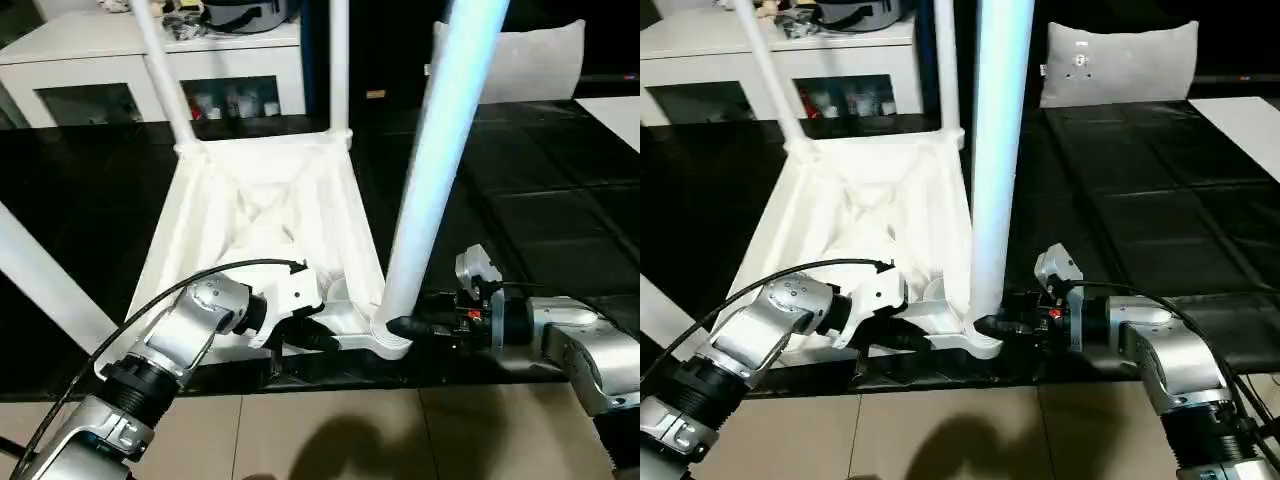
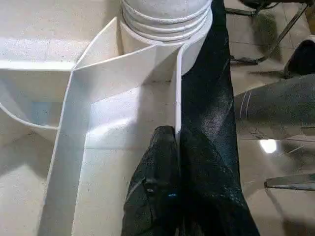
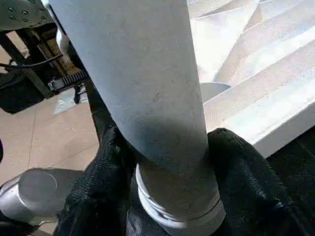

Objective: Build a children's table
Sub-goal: Rotate leg to tighten

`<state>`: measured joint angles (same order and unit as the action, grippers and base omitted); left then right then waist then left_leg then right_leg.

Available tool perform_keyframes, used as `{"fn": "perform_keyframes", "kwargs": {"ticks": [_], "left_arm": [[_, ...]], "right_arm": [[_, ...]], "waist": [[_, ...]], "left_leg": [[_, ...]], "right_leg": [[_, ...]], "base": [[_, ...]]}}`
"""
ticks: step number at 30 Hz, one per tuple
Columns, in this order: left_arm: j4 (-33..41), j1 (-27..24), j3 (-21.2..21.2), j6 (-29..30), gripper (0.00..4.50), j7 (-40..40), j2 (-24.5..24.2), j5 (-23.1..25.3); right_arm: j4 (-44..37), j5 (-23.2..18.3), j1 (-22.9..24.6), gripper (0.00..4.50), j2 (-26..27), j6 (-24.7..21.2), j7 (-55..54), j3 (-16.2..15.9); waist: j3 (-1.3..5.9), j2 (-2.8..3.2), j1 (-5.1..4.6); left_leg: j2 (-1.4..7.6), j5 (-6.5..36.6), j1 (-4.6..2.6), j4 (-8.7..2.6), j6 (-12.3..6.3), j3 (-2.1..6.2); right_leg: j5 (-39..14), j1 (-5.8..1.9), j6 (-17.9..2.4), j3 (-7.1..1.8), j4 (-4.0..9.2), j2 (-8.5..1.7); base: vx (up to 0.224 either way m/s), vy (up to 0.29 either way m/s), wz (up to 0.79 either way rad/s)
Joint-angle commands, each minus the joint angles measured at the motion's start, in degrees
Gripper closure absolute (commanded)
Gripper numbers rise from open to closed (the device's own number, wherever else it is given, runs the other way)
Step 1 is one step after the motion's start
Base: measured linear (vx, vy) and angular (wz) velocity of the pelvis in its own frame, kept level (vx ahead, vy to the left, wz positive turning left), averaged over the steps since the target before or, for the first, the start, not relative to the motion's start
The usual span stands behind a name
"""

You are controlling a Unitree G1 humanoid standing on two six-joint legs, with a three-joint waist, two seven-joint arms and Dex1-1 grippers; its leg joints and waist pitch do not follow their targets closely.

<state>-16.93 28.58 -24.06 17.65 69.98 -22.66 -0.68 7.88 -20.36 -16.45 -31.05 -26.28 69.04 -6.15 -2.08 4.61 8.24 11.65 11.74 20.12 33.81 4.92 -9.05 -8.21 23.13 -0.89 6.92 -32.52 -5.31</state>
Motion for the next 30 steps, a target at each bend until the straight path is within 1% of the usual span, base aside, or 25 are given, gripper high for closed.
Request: {"fn": "perform_keyframes", "kwargs": {"ticks": [1,5,7,10,11,12,13,14,15,16,17,18,19,20,21,22,23,24,25,26,27,28,29,30], "left_arm": [[1.3,-0.4,-1.0,0.0,4.50,0.5,0.4,-0.7],[1.3,-0.5,-1.0,0.1,4.50,0.4,0.6,-0.7],[1.3,-0.5,-0.9,0.5,4.50,-0.1,1.0,-0.6],[1.0,-0.4,-0.4,1.4,4.50,-2.2,1.9,-0.3],[0.6,-0.2,0.2,2.0,4.50,-4.2,2.8,-0.1],[0.2,0.0,0.8,2.3,4.50,-5.9,3.7,0.0],[0.1,0.0,1.0,2.4,4.50,-6.4,3.9,0.0],[-0.3,0.2,2.0,3.4,4.50,-8.9,5.5,-0.1],[-0.4,0.3,2.5,4.1,4.50,-10.2,6.4,-0.3],[-0.6,0.4,2.9,4.6,4.50,-11.2,7.0,-0.3],[-1.0,0.6,3.9,6.3,4.50,-14.4,9.3,-0.5],[-1.2,0.7,4.2,6.9,4.50,-15.7,10.2,-0.5],[-1.3,0.8,4.2,7.0,4.50,-15.9,10.4,-0.4],[-1.8,1.0,4.5,7.8,4.50,-17.9,11.8,-0.2],[-2.1,1.1,4.3,7.8,4.50,-18.3,12.2,0.1],[-2.1,1.1,4.3,7.8,4.50,-18.3,12.2,0.1],[-2.2,1.1,4.3,7.8,4.50,-18.4,12.3,0.3],[-2.7,1.4,4.1,7.5,4.50,-19.0,12.0,1.0],[-2.7,1.4,4.1,7.5,4.50,-19.0,12.0,1.1],[-3.0,1.5,4.2,7.1,4.50,-19.2,11.6,1.4],[-3.2,1.5,4.4,7.0,4.50,-19.3,11.3,1.6],[-3.2,1.5,4.5,6.9,4.50,-19.3,11.2,1.7],[-3.1,1.3,4.5,6.6,4.50,-19.0,10.7,1.7],[-2.9,1.1,4.4,6.2,4.50,-18.4,10.0,1.7]], "right_arm": [[-2.6,-1.5,0.5,2.44,1.0,-1.4,1.8,-2.3],[-3.4,-1.6,1.2,2.48,1.3,-1.6,1.4,-2.5],[-4.2,-1.6,1.9,2.48,1.5,-1.6,0.6,-2.5],[-5.0,-0.9,2.9,2.49,2.7,-0.7,-2.3,-2.0],[-4.9,-0.2,3.3,2.51,3.8,-0.5,-4.8,-1.6],[-4.6,0.6,3.3,2.51,4.6,-0.4,-6.8,-1.4],[-4.5,0.8,3.4,2.51,4.8,-0.4,-7.3,-1.4],[-3.7,2.2,3.3,2.51,6.3,-1.0,-11.3,-0.9],[-3.2,3.0,3.3,2.52,7.2,-1.3,-13.7,-0.6],[-2.7,3.4,3.2,2.52,7.9,-1.5,-15.1,-0.4],[-1.2,4.8,2.8,2.54,10.2,-1.9,-19.9,0.1],[-0.8,5.3,2.7,2.54,11.1,-2.1,-21.7,0.2],[-0.6,5.5,2.6,2.54,11.3,-2.0,-22.1,0.2],[0.6,7.2,2.2,2.54,12.8,-1.4,-25.9,0.0],[1.0,7.3,2.1,2.54,13.5,-1.0,-26.5,0.0],[1.0,7.3,2.1,2.54,13.5,-1.0,-26.5,0.0],[0.9,6.9,2.2,2.54,13.8,-0.8,-26.3,0.0],[0.5,5.2,2.4,2.21,14.6,-1.2,-25.5,1.1],[0.4,5.1,2.4,2.01,14.7,-1.2,-25.5,1.2],[0.0,4.8,2.6,1.87,14.6,-1.3,-25.2,1.6],[-0.4,4.4,2.7,1.84,14.5,-1.5,-24.8,2.0],[-0.7,4.2,2.8,1.84,14.5,-1.6,-24.6,2.2],[-1.2,3.9,3.1,1.66,13.9,-1.2,-23.5,2.3],[-1.8,3.6,3.4,1.53,12.7,-0.5,-22.2,2.3]], "waist": [[3.64,-1.21,-0.21],[3.64,-1.28,-0.18],[3.53,-1.22,-0.25],[3.45,-1.25,-0.28],[3.36,-1.25,-0.33],[3.26,-1.12,-0.43],[3.16,-1.19,-0.59],[2.98,-1.10,-0.82],[2.87,-0.88,-0.99],[2.84,-1.07,-1.20],[2.77,-0.96,-1.70],[2.66,-1.07,-2.53],[2.60,-1.09,-2.85],[2.53,-0.94,-3.48],[2.57,-0.91,-4.19],[2.63,-0.81,-4.41],[2.61,-0.69,-4.91],[2.63,-0.62,-5.33],[2.60,-0.57,-5.44],[2.79,-0.41,-5.51],[2.72,-0.34,-5.62],[2.62,-0.31,-5.66],[2.46,-0.41,-5.82],[2.39,-0.50,-5.98]], "left_leg": [[1.23,7.7,0.34,-3.67,-4.58,-0.22],[1.19,7.7,0.36,-3.66,-4.53,-0.23],[1.21,8.5,0.27,-3.74,-4.36,-0.22],[1.15,8.9,0.23,-3.80,-4.02,-0.24],[1.08,9.6,0.23,-3.86,-3.85,-0.24],[0.97,10.4,0.16,-3.88,-3.52,-0.20],[0.90,10.9,0.17,-3.89,-3.30,-0.23],[0.70,12.0,0.11,-3.87,-2.85,-0.22],[0.43,13.4,-0.19,-3.74,-2.38,-0.23],[0.34,13.7,-0.17,-3.74,-2.25,-0.25],[0.17,14.2,-0.03,-3.74,-1.99,-0.16],[-0.05,15.5,-0.06,-3.61,-1.76,-0.07],[-0.14,16.1,-0.02,-3.63,-1.81,0.03],[-0.30,17.2,0.02,-3.54,-1.95,0.10],[-0.40,18.1,-0.11,-3.43,-2.24,0.21],[-0.42,18.3,-0.01,-3.48,-2.45,0.32],[-0.29,19.2,-0.04,-3.60,-2.82,0.47],[-0.25,20.1,-0.37,-3.61,-3.18,0.50],[-0.15,20.4,-0.40,-3.71,-3.33,0.55],[0.16,20.1,-0.31,-3.97,-3.56,0.71],[0.41,20.2,-0.02,-4.29,-3.65,0.87],[0.47,20.6,-0.05,-4.38,-3.59,0.89],[0.42,22.1,-0.29,-4.41,-3.45,0.87],[0.27,22.7,-0.33,-4.34,-3.25,0.89]], "right_leg": [[-21.5,-3.26,-7.6,-2.65,3.67,-3.18],[-22.1,-3.24,-7.2,-2.66,3.72,-3.18],[-23.1,-3.13,-6.9,-2.64,3.90,-3.13],[-24.0,-3.08,-6.5,-2.65,4.06,-3.16],[-25.3,-3.06,-6.0,-2.57,4.25,-3.20],[-26.6,-2.97,-5.6,-2.46,4.45,-3.16],[-27.5,-2.91,-5.3,-2.40,4.60,-3.08],[-29.8,-2.87,-4.4,-2.17,4.93,-3.06],[-32.6,-2.61,-3.3,-1.84,5.44,-3.01],[-33.5,-2.64,-2.7,-1.76,5.68,-2.99],[-34.4,-2.65,-2.0,-1.49,5.84,-2.88],[-35.6,-2.52,-1.3,-0.97,6.22,-2.71],[-36.4,-2.62,-0.7,-0.72,6.44,-2.70],[-37.6,-2.56,0.4,-0.44,6.80,-2.56],[-37.9,-2.57,0.9,-0.02,7.14,-2.57],[-37.8,-2.75,1.1,0.15,7.25,-2.61],[-37.3,-2.71,1.3,0.24,7.46,-2.58],[-36.7,-2.53,0.9,0.23,7.60,-2.57],[-36.3,-2.57,0.6,0.19,7.57,-2.62],[-34.0,-2.87,-0.5,0.00,7.26,-2.76],[-32.2,-3.11,-1.4,-0.12,6.95,-2.78],[-32.1,-3.04,-1.6,-0.16,6.92,-2.75],[-33.0,-2.94,-1.7,-0.07,7.06,-2.77],[-34.3,-2.99,-1.3,-0.01,7.19,-2.91]], "base": [[0.000,0.000,0.00],[0.000,0.000,0.00],[0.000,0.000,0.00],[0.000,0.000,0.00],[0.000,0.000,0.00],[0.000,0.000,0.00],[0.000,0.000,0.00],[0.000,0.000,0.00],[0.000,0.000,0.00],[0.000,0.000,0.00],[0.000,0.000,0.00],[0.000,0.000,0.00],[0.000,0.000,0.00],[0.000,0.000,0.00],[0.000,0.000,0.00],[0.000,0.000,0.00],[0.000,0.000,0.00],[0.000,0.000,0.00],[0.000,0.000,0.00],[0.000,0.000,0.00],[0.000,0.000,0.00],[0.000,0.000,0.00],[0.000,0.000,0.00],[0.000,0.000,0.00]]}}
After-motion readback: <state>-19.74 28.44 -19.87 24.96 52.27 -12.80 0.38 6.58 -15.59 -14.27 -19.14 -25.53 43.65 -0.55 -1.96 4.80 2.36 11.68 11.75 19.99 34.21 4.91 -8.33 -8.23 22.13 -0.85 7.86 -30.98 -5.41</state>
